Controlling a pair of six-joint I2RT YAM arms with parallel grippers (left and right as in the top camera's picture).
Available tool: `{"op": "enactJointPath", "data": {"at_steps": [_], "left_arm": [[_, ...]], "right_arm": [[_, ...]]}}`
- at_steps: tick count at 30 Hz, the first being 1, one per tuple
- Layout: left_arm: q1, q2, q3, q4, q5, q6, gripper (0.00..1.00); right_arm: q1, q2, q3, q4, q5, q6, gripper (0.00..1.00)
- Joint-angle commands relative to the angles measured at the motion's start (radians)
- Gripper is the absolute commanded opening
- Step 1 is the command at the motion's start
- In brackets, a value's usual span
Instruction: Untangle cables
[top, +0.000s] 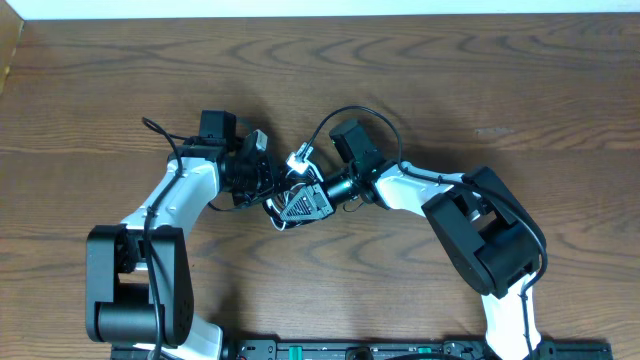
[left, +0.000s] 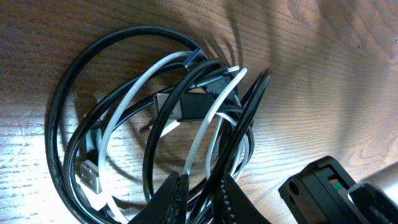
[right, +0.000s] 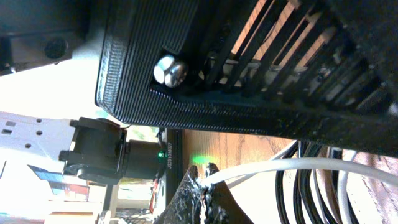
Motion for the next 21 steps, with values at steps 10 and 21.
{"op": "enactJointPath", "data": {"at_steps": [10,21], "left_arm": [[0.000,0.011,-0.007,-0.011,-0.008,-0.025,0.19],[0.000,0.011,-0.007,-0.014,-0.004,-0.048,0.19]], "right_arm": [[0.003,0.007,-0.004,0.004,0.116,0.058,0.25],[0.003,0.007,-0.004,0.142,0.072,0.262,0.20]]}}
